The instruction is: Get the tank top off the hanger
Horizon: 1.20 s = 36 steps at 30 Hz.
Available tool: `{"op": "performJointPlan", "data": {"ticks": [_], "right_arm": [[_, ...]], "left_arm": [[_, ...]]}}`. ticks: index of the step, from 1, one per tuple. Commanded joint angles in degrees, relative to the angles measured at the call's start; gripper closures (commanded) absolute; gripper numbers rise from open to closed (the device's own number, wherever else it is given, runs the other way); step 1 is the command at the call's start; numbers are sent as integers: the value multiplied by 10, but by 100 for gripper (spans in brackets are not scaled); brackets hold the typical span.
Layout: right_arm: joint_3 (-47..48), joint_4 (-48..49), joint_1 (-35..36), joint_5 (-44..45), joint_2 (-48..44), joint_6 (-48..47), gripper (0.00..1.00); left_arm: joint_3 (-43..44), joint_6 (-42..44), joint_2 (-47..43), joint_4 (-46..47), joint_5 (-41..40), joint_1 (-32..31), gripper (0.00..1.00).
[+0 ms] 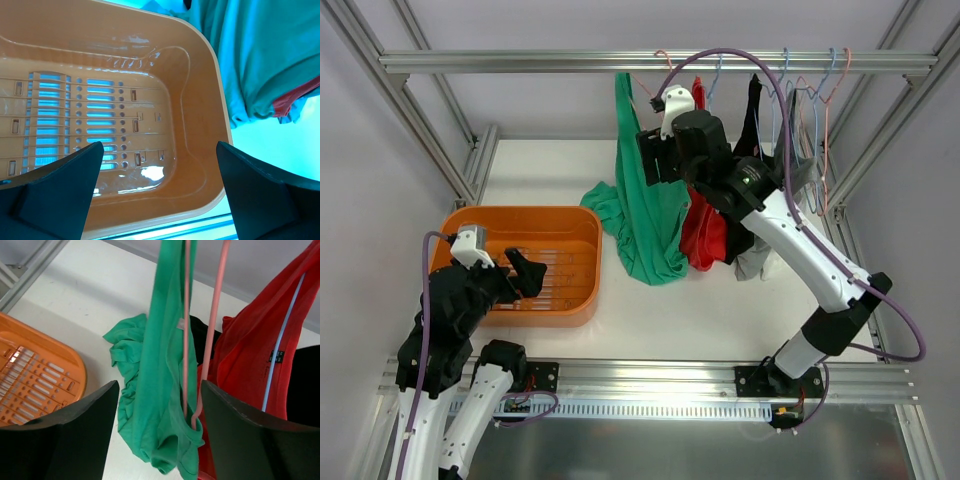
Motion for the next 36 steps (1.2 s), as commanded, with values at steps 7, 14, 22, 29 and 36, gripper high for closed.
{"op": "performJointPlan", "data": {"ticks": [7, 14, 22, 29, 36], "right_arm": [[60, -23, -8, 39, 19, -24, 39], [70, -24, -11, 33, -3, -36, 43], [86, -50, -36, 6, -16, -61, 41], [83, -61, -66, -42, 4, -98, 37], [87, -63, -69, -60, -14, -104, 36]], "left_arm": [[-6, -1, -3, 26, 23, -5, 1], [-7, 1, 2, 29, 32, -5, 1], [-8, 1, 2, 29, 35, -6, 1], [-9, 1, 9, 31, 39, -6, 1], [-9, 4, 17, 32, 44, -6, 1]]}}
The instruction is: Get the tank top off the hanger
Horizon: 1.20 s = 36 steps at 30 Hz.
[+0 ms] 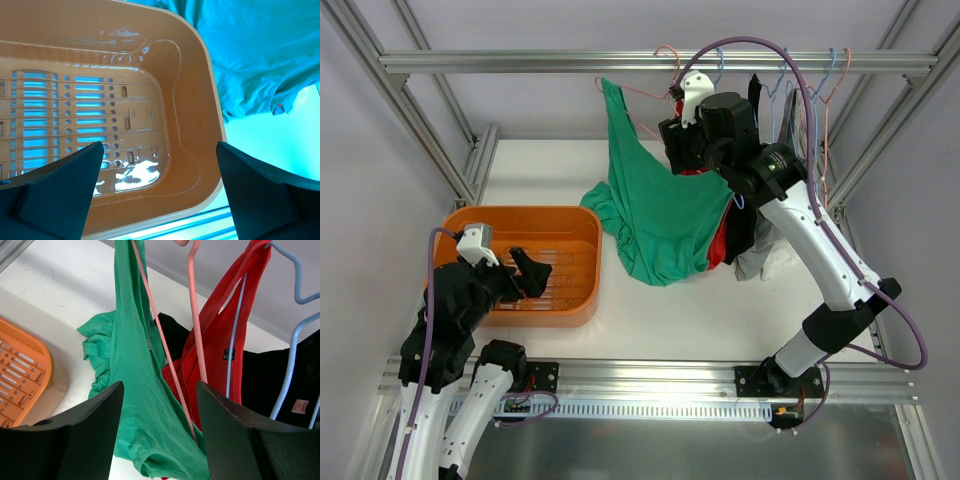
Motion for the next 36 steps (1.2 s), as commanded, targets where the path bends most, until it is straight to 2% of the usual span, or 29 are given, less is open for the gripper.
{"op": "performJointPlan", "data": {"ticks": [1, 13, 19, 22, 24, 28, 30, 31, 32, 36], "right_arm": [[27, 2, -2, -13, -31, -19, 36], [42, -17, -21, -42, -34, -42, 35], [38, -24, -40, -71, 6, -34, 38], [43, -25, -40, -73, 24, -29, 46], [51, -25, -41, -74, 32, -21, 57], [67, -23, -41, -96, 47, -7, 65], [73, -21, -41, -100, 49, 1, 73], [73, -20, -41, -102, 50, 3, 78], [74, -15, -40, -102, 50, 5, 99], [73, 5, -40, -110, 41, 29, 100]], "left_arm": [[-2, 4, 9, 24, 15, -6, 1], [-3, 6, 16, 25, 22, -6, 1], [-4, 6, 15, 26, 23, -6, 2], [-4, 6, 14, 26, 22, -6, 1], [-4, 6, 15, 26, 23, -6, 1], [-4, 6, 15, 27, 24, -6, 1], [-4, 6, 14, 27, 24, -6, 1], [-4, 6, 14, 27, 24, -6, 1], [-5, 6, 12, 26, 24, -6, 1], [-4, 6, 13, 27, 25, -6, 1]]}}
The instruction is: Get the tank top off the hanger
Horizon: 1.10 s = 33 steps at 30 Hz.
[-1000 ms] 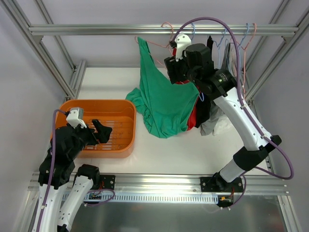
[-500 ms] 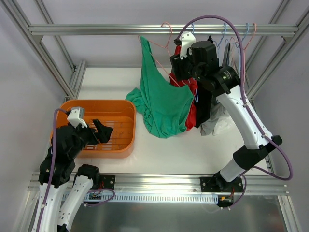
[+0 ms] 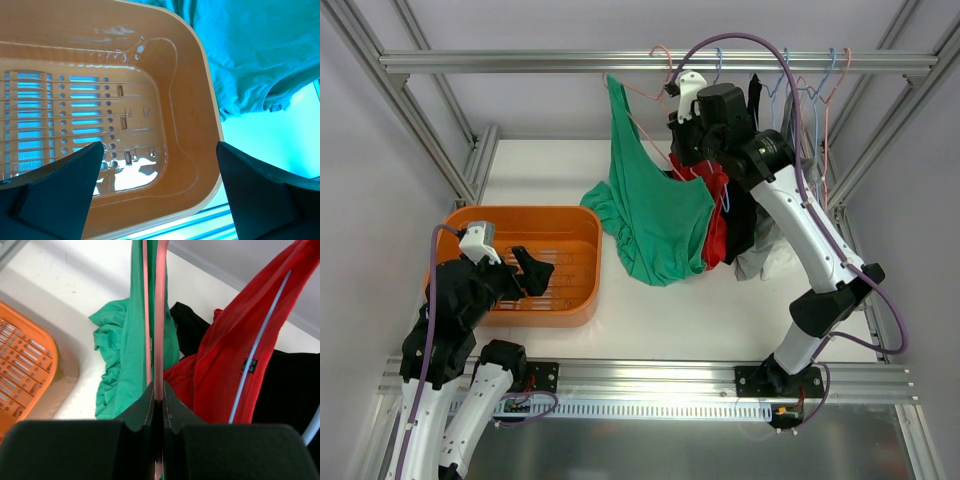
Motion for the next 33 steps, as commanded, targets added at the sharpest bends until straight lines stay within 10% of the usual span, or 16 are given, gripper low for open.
{"op": "performJointPlan", "data": {"ticks": [1, 22, 33], "right_arm": [[27, 37, 1, -19, -21, 28, 100], [-149, 141, 18, -55, -192, 87, 100], [-374, 91, 75, -91, -500, 141, 100]], "left_arm": [[-2, 5, 2, 19, 13, -6, 1], [10, 15, -4, 22, 33, -6, 1], [134, 2, 99, 113, 287, -7, 1]]}}
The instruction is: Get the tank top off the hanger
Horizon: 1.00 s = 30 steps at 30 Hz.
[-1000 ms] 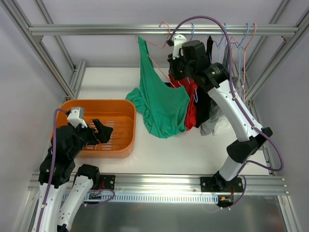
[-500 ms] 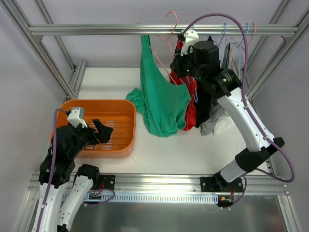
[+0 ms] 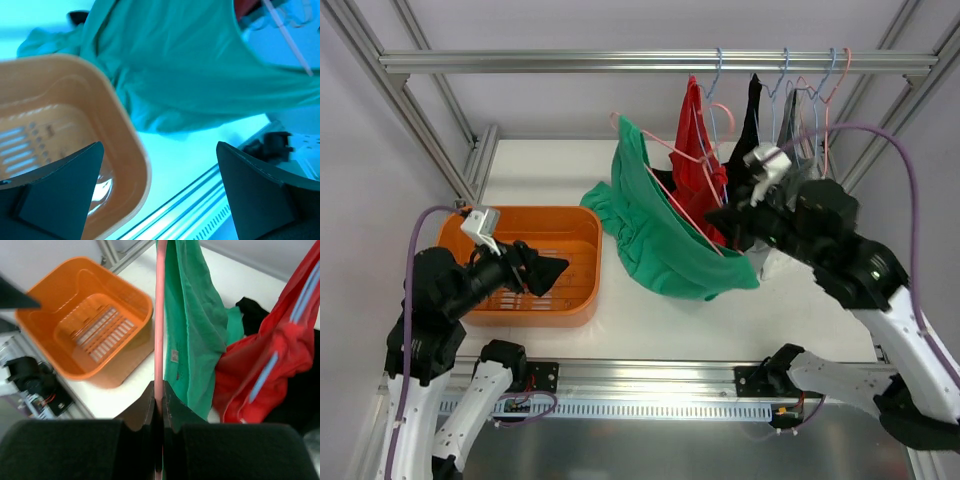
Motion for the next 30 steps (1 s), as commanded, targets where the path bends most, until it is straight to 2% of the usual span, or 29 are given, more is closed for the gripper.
{"op": "performJointPlan", "data": {"ticks": [1, 2, 5, 6, 9, 10, 11, 13, 15, 20, 23, 28, 30], "right_arm": [[-29, -16, 7, -16, -115, 43, 100], [-29, -31, 7, -19, -133, 47, 100], [18, -112, 7, -26, -178, 43, 100], [37, -139, 7, -26, -183, 41, 100], [136, -265, 6, -3, -168, 16, 100], [158, -316, 7, 14, -162, 15, 100], [176, -333, 7, 27, -157, 16, 100], [216, -365, 6, 31, -160, 21, 100], [247, -388, 6, 28, -164, 29, 100], [355, -465, 6, 18, -150, 33, 100], [370, -477, 7, 5, -146, 34, 100], [364, -473, 6, -18, -144, 35, 100], [360, -471, 6, -19, -142, 34, 100]], "left_arm": [[60, -10, 78, 83, 114, -10, 1], [88, -15, 92, 90, 112, -16, 1], [166, -18, 150, 107, 60, -87, 1], [188, -16, 167, 110, 35, -156, 1], [294, 35, 269, 106, -131, -307, 1], [329, 63, 335, 100, -195, -429, 1], [393, 117, 368, 98, -334, -485, 1], [457, 152, 453, 99, -423, -572, 2], [534, 158, 497, 100, -455, -579, 1], [686, 190, 622, 100, -418, -598, 1], [710, 190, 657, 101, -426, -601, 1], [704, 181, 674, 107, -403, -601, 11], [704, 179, 676, 113, -388, -601, 26]]}}
